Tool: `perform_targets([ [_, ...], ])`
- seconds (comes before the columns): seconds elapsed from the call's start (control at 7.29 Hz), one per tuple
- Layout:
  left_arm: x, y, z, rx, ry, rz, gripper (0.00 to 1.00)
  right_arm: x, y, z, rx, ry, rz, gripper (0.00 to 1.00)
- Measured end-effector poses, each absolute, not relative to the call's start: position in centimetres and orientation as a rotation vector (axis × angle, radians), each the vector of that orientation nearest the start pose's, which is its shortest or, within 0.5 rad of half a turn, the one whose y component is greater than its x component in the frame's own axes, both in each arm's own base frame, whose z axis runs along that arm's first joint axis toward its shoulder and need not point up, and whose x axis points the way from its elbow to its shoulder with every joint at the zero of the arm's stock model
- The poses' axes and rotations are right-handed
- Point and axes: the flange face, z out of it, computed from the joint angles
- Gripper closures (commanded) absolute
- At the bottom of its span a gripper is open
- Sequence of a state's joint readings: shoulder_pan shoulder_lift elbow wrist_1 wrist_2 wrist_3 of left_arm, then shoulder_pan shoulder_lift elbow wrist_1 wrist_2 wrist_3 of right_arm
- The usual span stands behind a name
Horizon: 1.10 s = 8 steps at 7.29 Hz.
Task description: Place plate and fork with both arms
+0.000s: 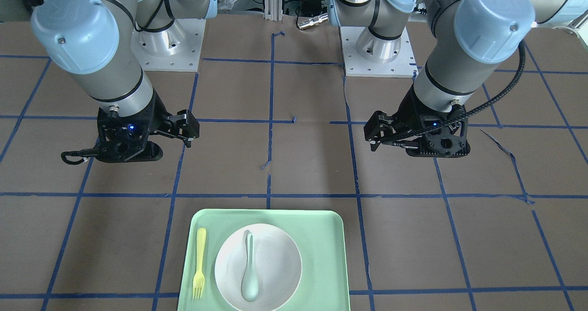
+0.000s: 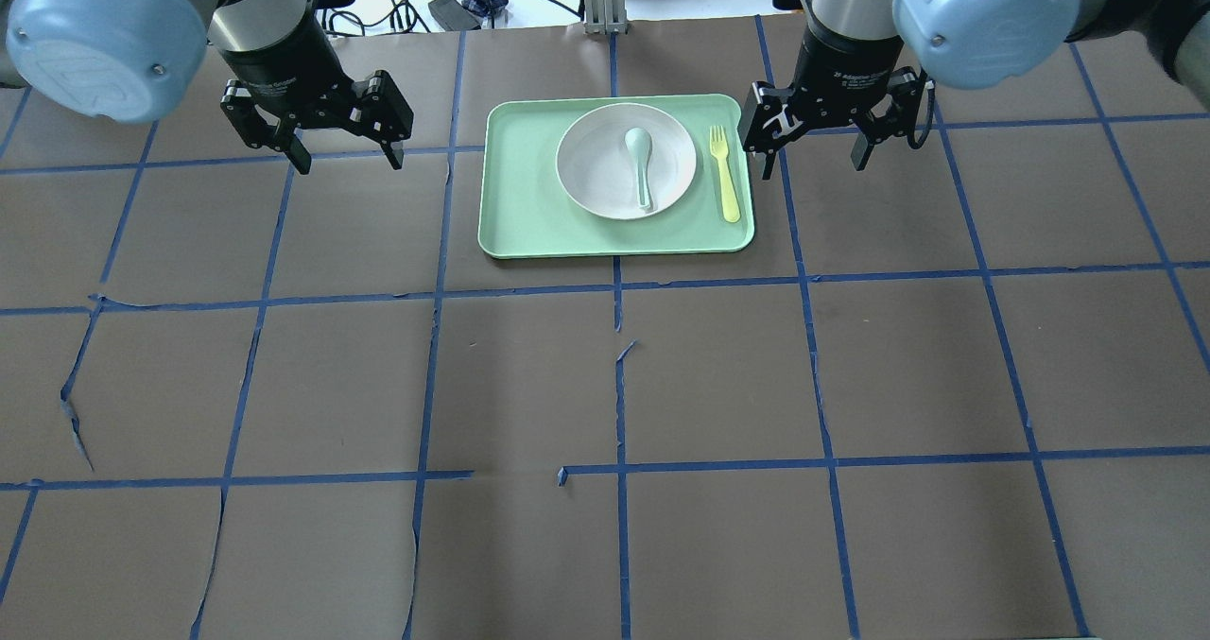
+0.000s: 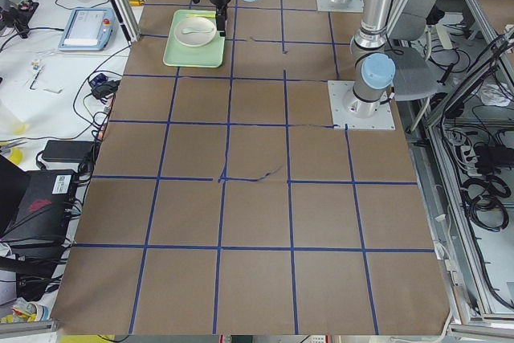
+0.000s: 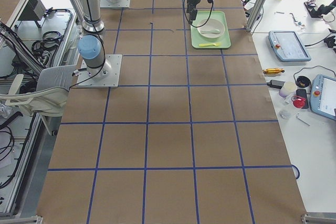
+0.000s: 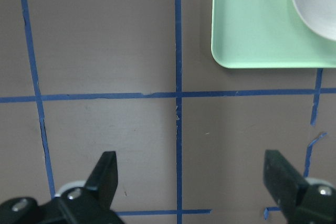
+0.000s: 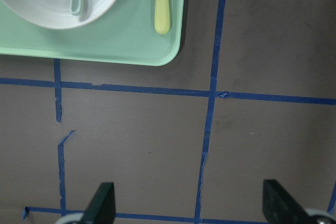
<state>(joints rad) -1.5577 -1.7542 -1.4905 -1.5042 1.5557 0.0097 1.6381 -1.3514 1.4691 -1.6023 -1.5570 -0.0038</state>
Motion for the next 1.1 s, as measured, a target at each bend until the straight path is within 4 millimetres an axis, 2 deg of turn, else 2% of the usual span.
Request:
perform_targets([
  [0.27, -12.7, -55.9, 43.4, -0.09, 3.15, 0.124, 0.0, 17.2, -54.5, 44.6, -0.105, 3.123, 0.131, 0.0],
  [0.55, -12.9, -53.7, 43.9, -0.169, 3.126, 0.27, 0.0, 17.2, -53.7, 46.1, -0.055, 3.123, 0.114, 0.0],
  [0.69, -13.0, -53.0, 44.2, -0.167, 3.121, 0.303, 0.0, 17.3, -53.5, 46.6, -0.034, 3.123, 0.103, 0.0],
  [1.1, -13.2, -52.8, 44.1, -0.141, 3.122, 0.311, 0.0, 17.4, -53.3, 47.0, -0.023, 3.124, 0.09, 0.0],
])
